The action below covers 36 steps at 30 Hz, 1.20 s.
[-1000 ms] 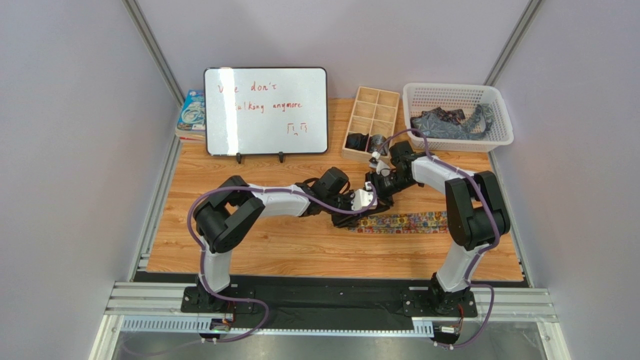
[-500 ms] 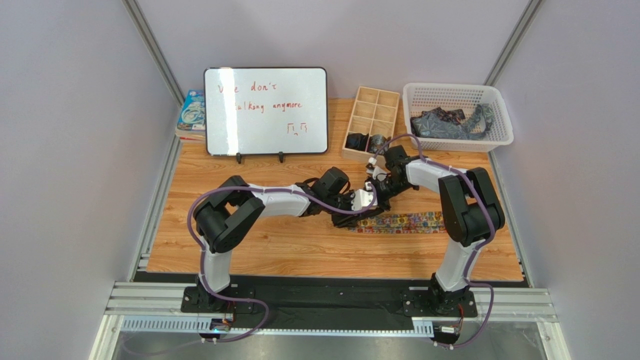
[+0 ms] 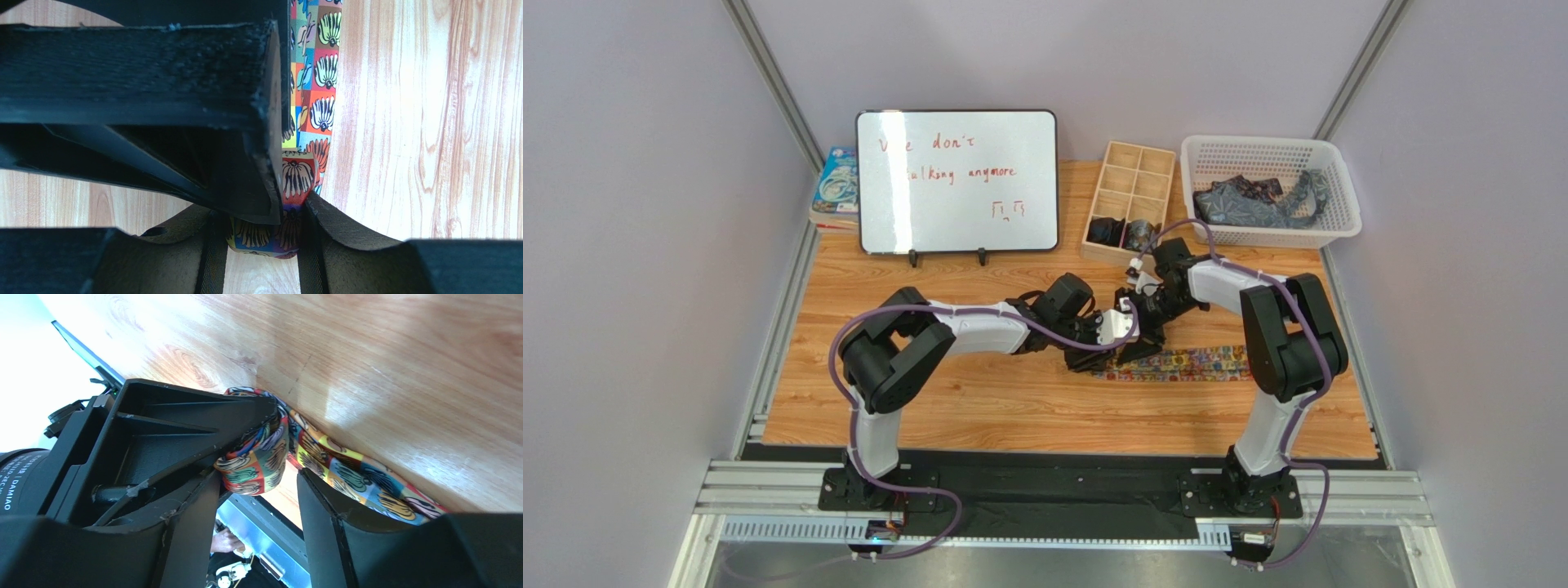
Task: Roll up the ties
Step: Roll the tie at the center of the board.
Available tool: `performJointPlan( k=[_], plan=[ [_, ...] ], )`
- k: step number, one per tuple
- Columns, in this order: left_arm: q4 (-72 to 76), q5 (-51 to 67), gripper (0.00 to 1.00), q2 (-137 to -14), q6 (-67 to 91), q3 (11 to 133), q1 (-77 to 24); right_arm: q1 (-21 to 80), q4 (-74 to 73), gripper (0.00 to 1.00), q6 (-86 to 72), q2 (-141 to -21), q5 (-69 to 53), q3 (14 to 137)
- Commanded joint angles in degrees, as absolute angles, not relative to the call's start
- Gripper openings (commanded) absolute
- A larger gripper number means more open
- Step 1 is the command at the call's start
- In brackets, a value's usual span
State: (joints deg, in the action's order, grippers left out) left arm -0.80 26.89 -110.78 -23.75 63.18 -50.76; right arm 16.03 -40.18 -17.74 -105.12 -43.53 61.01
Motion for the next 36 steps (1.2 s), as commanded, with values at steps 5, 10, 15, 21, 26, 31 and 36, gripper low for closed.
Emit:
performJointPlan(
  k=[5, 10, 15, 21, 26, 31, 36],
  plan=[
    [-12.0, 22.1, 0.24, -115.3, -26.3, 59.9, -51.5, 17.7, -37.3, 0.35, -18.8, -104.6, -41.5, 62.4],
    [-12.4, 21.7, 0.3, -114.5, -25.3, 59.8, -51.2, 17.3, -39.2, 0.01, -17.1, -105.6, -40.3, 61.5],
    [-11.4, 24.7, 0.54, -111.8, -23.4, 59.4, -48.3, 14.0, -41.4, 0.0, -16.0, -105.4, -41.0, 60.2],
    [-6.3, 29.3, 0.68, -105.7, -21.3, 57.3, -45.4, 13.8, -41.1, 0.0, -14.4, -108.2, -40.5, 59.3],
    [-2.7, 31.8, 0.72, -102.0, -19.7, 55.2, -45.3, 13.4, -40.0, 0.0, -14.2, -110.4, -38.5, 59.9],
    [-0.4, 34.3, 0.74, -100.4, -20.5, 52.7, -45.3, 13.3, -38.7, 0.0, -15.6, -112.1, -39.1, 61.3],
    [4.6, 33.3, 0.77, -101.2, -22.0, 54.0, -45.3, 13.3, -37.9, 0.0, -16.3, -111.2, -41.1, 62.0]
  ],
)
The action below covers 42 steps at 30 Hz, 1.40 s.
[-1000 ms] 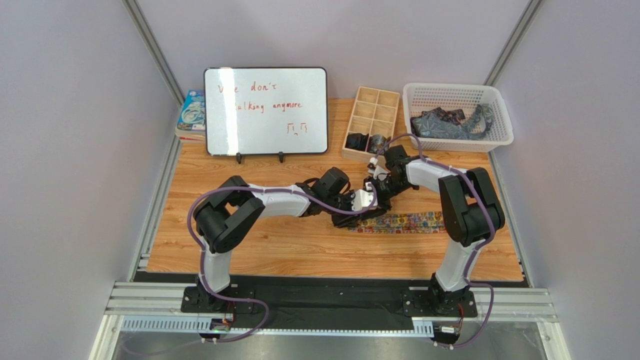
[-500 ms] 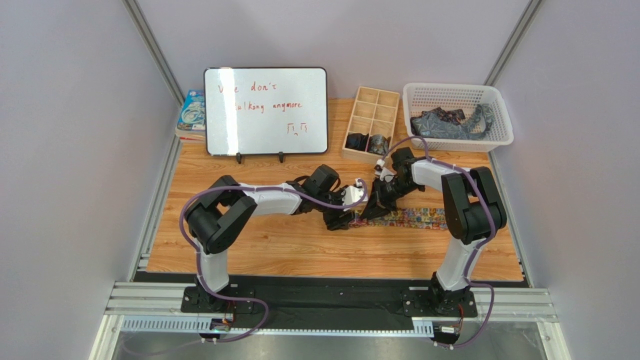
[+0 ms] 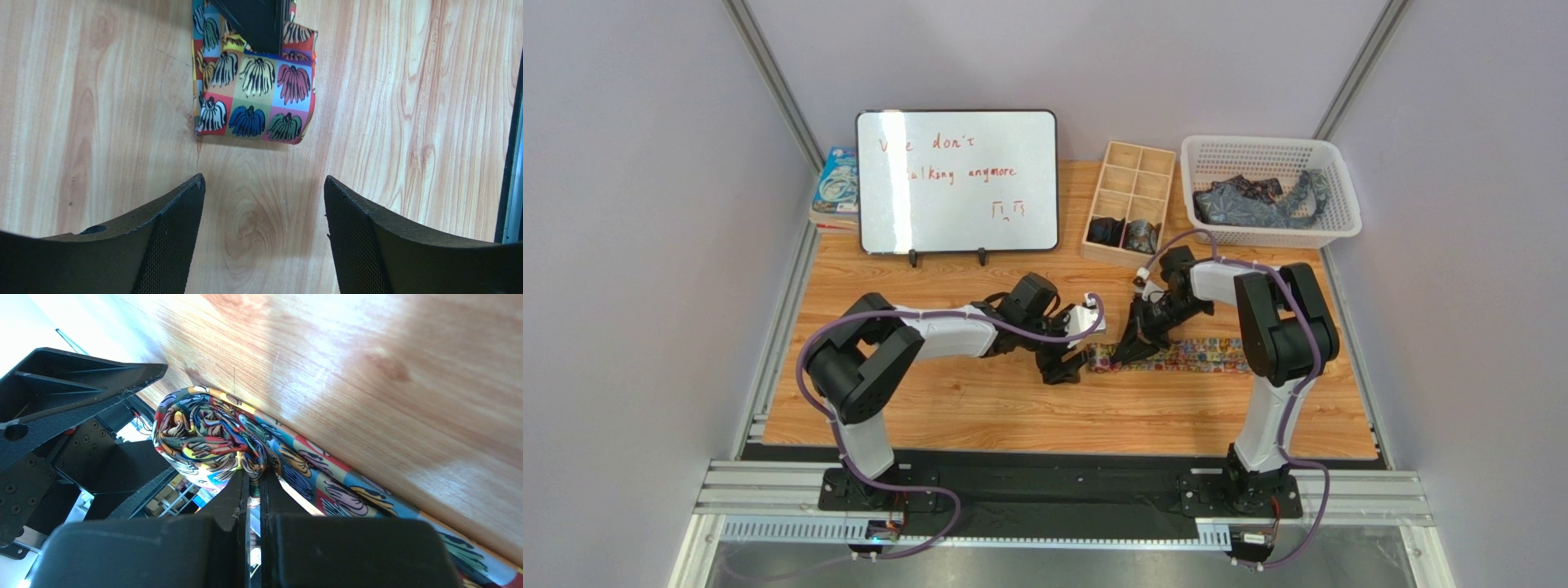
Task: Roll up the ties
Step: Roll the tie at the center of the board.
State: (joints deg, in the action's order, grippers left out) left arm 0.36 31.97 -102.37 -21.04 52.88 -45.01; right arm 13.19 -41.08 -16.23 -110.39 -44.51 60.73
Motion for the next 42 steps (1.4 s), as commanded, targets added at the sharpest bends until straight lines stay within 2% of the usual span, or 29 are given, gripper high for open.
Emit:
performJointPlan(
  k=[1, 9, 18, 22, 27, 29, 31, 33, 34, 36, 42],
  plan=[
    [4.7, 33.0, 0.77, -101.5, -22.0, 55.3, -45.3, 13.5, -37.7, 0.0, -16.3, -110.9, -41.7, 62.2],
    [5.2, 32.0, 0.85, -105.4, -24.7, 59.8, -46.1, 14.2, -36.4, 0.0, -17.0, -110.7, -43.1, 62.1],
    [1.4, 34.1, 0.82, -109.9, -28.2, 63.2, -48.0, 15.3, -34.2, 0.0, -17.5, -108.7, -45.3, 64.6],
    [0.3, 31.2, 0.67, -111.3, -27.9, 64.4, -48.1, 15.6, -34.5, 0.0, -16.8, -108.5, -45.6, 65.2],
    [-1.4, 28.9, 0.36, -111.6, -27.7, 64.0, -48.1, 15.5, -35.0, 0.0, -15.8, -109.4, -45.3, 65.7],
    [-1.8, 28.5, 0.26, -111.5, -27.8, 63.6, -48.0, 15.5, -36.1, 0.05, -15.2, -109.6, -45.4, 67.1],
    [-2.8, 28.4, 0.22, -111.4, -27.9, 63.2, -48.0, 14.8, -38.8, 0.19, -14.3, -109.2, -45.2, 68.2],
    [-3.4, 27.9, 0.2, -111.2, -27.6, 62.6, -47.8, 12.8, -40.3, 0.25, -14.2, -108.5, -46.3, 69.5],
    [-3.7, 27.9, 0.19, -111.1, -27.4, 62.3, -47.7, 12.2, -40.4, 0.32, -14.1, -107.8, -46.4, 69.8],
    [-4.0, 28.0, 0.19, -110.5, -27.1, 61.7, -47.5, 11.3, -40.4, 0.37, -14.1, -107.1, -45.5, 70.0],
    [-5.9, 28.2, 0.19, -108.5, -26.3, 61.5, -46.8, 12.0, -41.5, 0.36, -13.2, -110.2, -38.3, 68.6]
  ],
)
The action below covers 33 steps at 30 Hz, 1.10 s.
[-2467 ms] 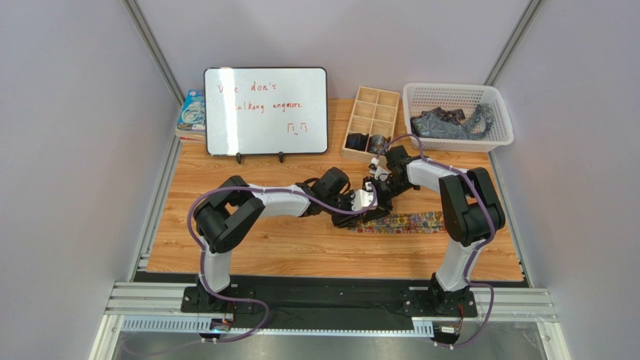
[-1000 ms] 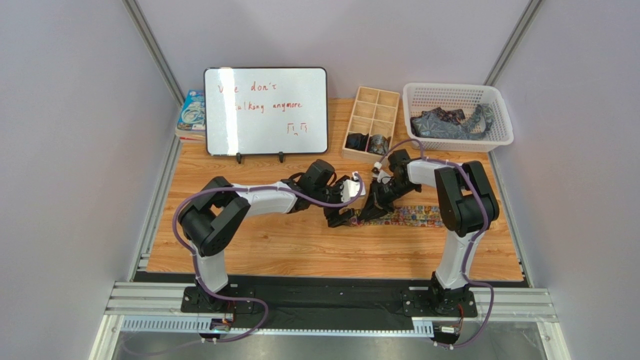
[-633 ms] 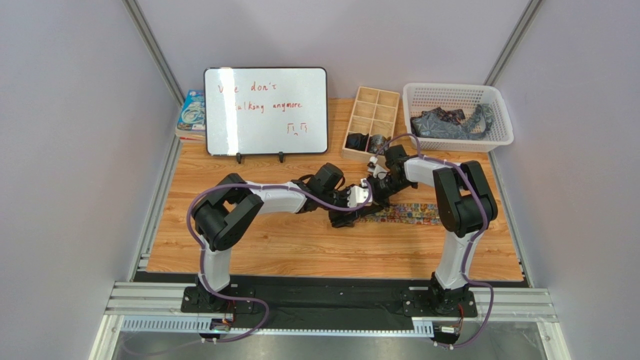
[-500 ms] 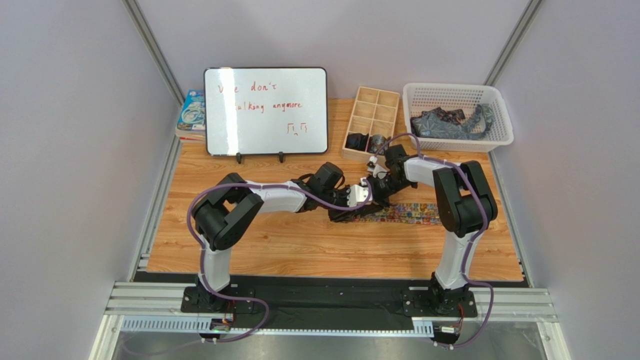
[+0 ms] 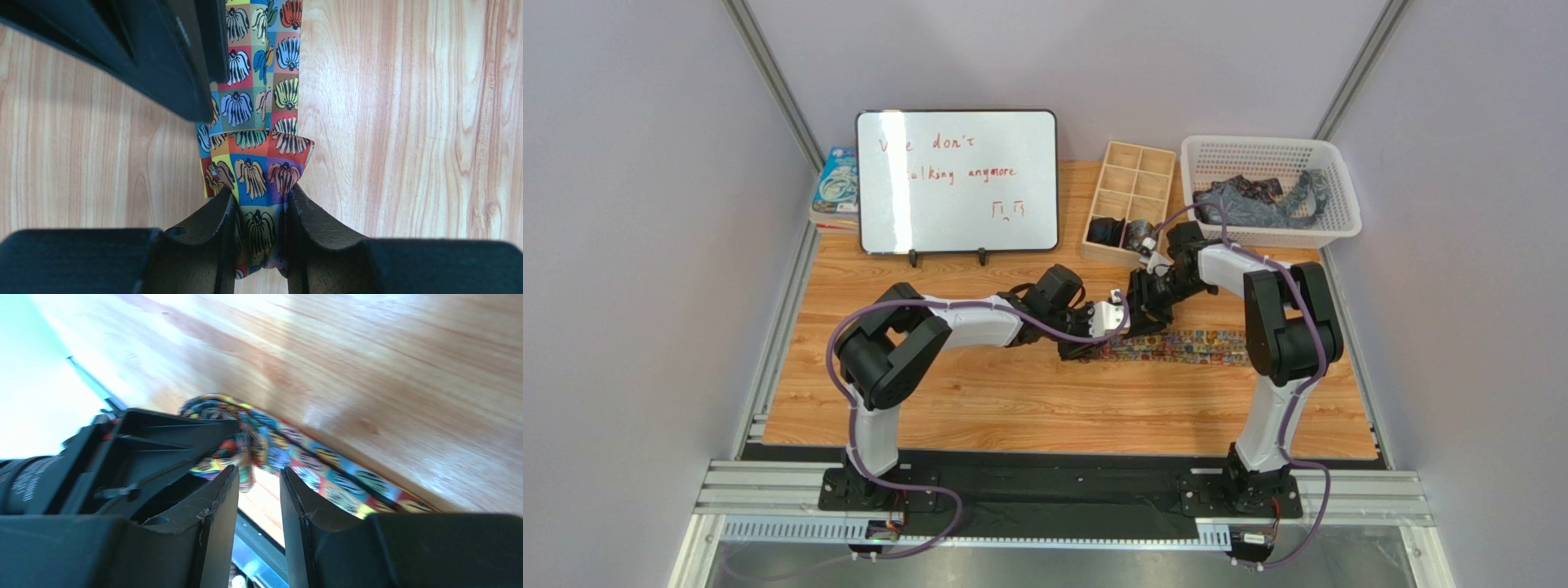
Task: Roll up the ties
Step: Roll the tie at the center of the board.
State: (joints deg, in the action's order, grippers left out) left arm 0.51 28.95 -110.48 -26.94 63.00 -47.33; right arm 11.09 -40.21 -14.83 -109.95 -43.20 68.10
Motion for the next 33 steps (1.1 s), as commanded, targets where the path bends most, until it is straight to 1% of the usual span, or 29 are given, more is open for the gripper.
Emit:
performJointPlan(
  k=[1, 6, 11, 17, 20, 23, 25, 29, 30, 33],
  plan=[
    [-6.3, 28.0, 0.19, -108.1, -25.6, 61.6, -46.7, 12.0, -41.8, 0.35, -12.7, -111.6, -37.0, 68.6],
    [-10.7, 27.5, 0.2, -103.2, -23.3, 62.1, -46.5, 12.5, -44.7, 0.33, -10.0, -114.3, -31.0, 69.7],
    [-12.9, 25.9, 0.23, -100.1, -21.9, 61.3, -46.5, 13.4, -46.6, 0.31, -7.8, -114.3, -28.2, 70.8],
    [-15.8, 22.2, 0.24, -104.1, -25.2, 61.9, -46.5, 13.9, -46.8, 0.3, -6.6, -115.7, -26.2, 71.7],
    [-15.7, 22.1, 0.26, -105.1, -26.5, 61.3, -46.5, 13.9, -46.8, 0.29, -5.9, -116.1, -26.0, 72.1],
    [-16.5, 21.9, 0.25, -107.3, -25.8, 62.8, -46.7, 13.9, -46.6, 0.28, -6.0, -114.4, -29.3, 72.2],
    [-17.8, 21.7, 0.26, -108.6, -25.2, 63.6, -46.7, 13.9, -46.0, 0.28, -7.1, -111.2, -34.4, 72.0],
    [-17.4, 21.5, 0.26, -109.3, -25.1, 63.8, -46.6, 14.1, -41.3, 0.28, -15.0, -105.4, -43.2, 69.9],
    [-17.3, 21.4, 0.26, -109.3, -25.0, 63.8, -46.6, 14.5, -40.4, 0.29, -16.5, -105.0, -45.8, 69.1],
    [-17.1, 21.7, 0.26, -109.5, -25.0, 63.6, -46.7, 16.4, -38.5, 0.29, -19.5, -105.6, -47.8, 68.9]
  ],
)
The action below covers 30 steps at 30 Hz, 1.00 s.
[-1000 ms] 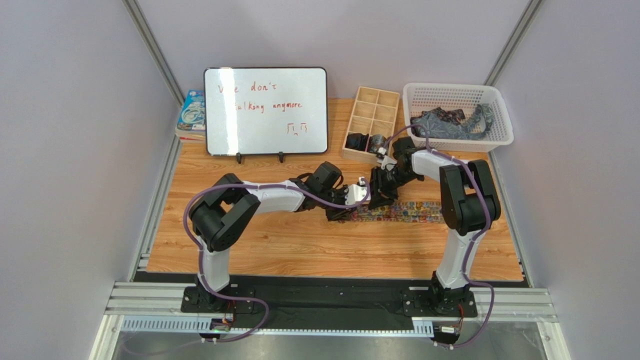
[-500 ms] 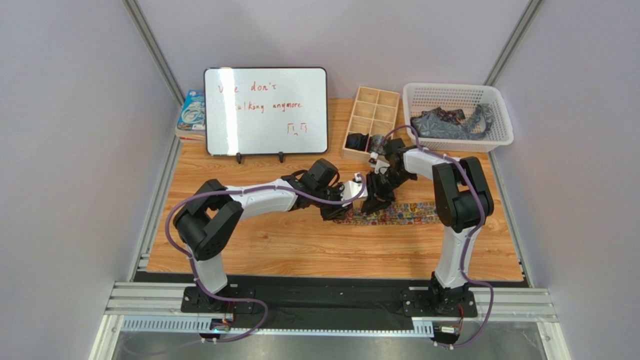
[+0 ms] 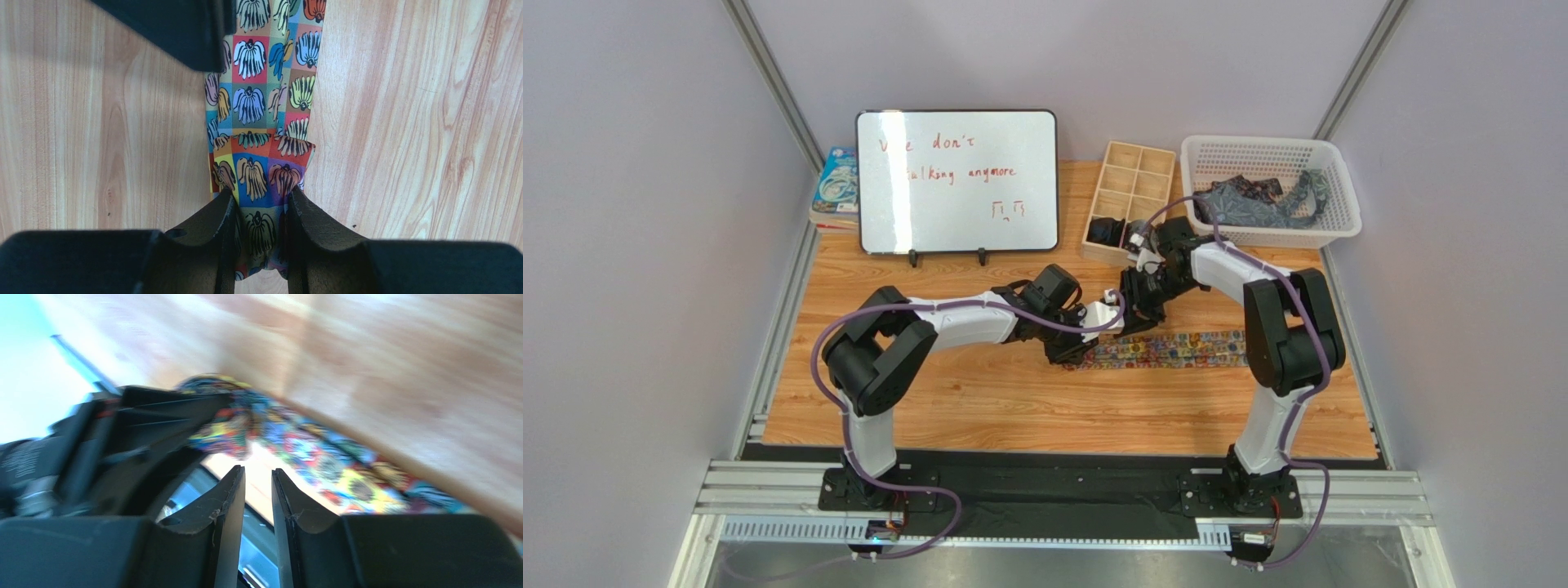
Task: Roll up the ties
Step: Roll the tie at the center of the board.
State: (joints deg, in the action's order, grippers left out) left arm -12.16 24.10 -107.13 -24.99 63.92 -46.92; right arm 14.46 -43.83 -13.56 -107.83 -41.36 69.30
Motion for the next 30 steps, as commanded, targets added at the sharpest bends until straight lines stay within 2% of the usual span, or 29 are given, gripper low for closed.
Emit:
performJointPlan(
  k=[1, 8, 16, 21, 22, 23, 25, 26, 28, 29, 30],
  plan=[
    [-17.1, 21.9, 0.27, -109.5, -25.0, 63.5, -46.7, 16.9, -38.0, 0.29, -20.1, -105.8, -47.9, 68.6],
    [-16.5, 22.1, 0.27, -109.4, -24.8, 63.0, -46.7, 19.6, -34.5, 0.34, -21.2, -110.7, -46.9, 67.2],
    [-16.2, 22.2, 0.28, -109.4, -24.8, 62.8, -46.5, 21.3, -32.9, 0.36, -21.1, -112.3, -46.1, 66.5],
    [-16.1, 22.4, 0.29, -109.5, -24.7, 62.8, -46.6, 21.8, -34.0, 0.27, -20.1, -114.0, -44.6, 68.1],
    [-16.2, 22.6, 0.3, -109.5, -24.7, 62.8, -46.5, 21.9, -34.2, 0.24, -20.0, -114.1, -44.2, 68.1],
    [-16.3, 22.7, 0.31, -109.5, -24.7, 62.8, -46.5, 22.1, -34.6, 0.15, -19.8, -114.3, -43.2, 68.2],
    [-16.4, 22.7, 0.36, -109.3, -24.6, 63.0, -46.5, 22.3, -35.2, 0.08, -18.9, -114.6, -42.1, 68.4],
    [-16.4, 22.8, 0.39, -109.2, -24.0, 63.0, -46.1, 22.3, -35.8, 0.0, -18.5, -115.0, -41.0, 68.5],
    [-16.8, 23.6, 0.48, -108.3, -23.1, 63.5, -45.4, 22.3, -36.3, 0.0, -17.6, -115.1, -39.7, 68.9],
    [-16.8, 23.9, 0.55, -107.8, -22.4, 63.6, -44.7, 22.3, -36.8, 0.0, -17.3, -115.3, -38.7, 69.1],
    [-16.6, 24.1, 0.58, -106.4, -22.1, 63.4, -44.2, 22.3, -37.1, 0.0, -16.9, -115.4, -38.1, 69.4]
  ],
)
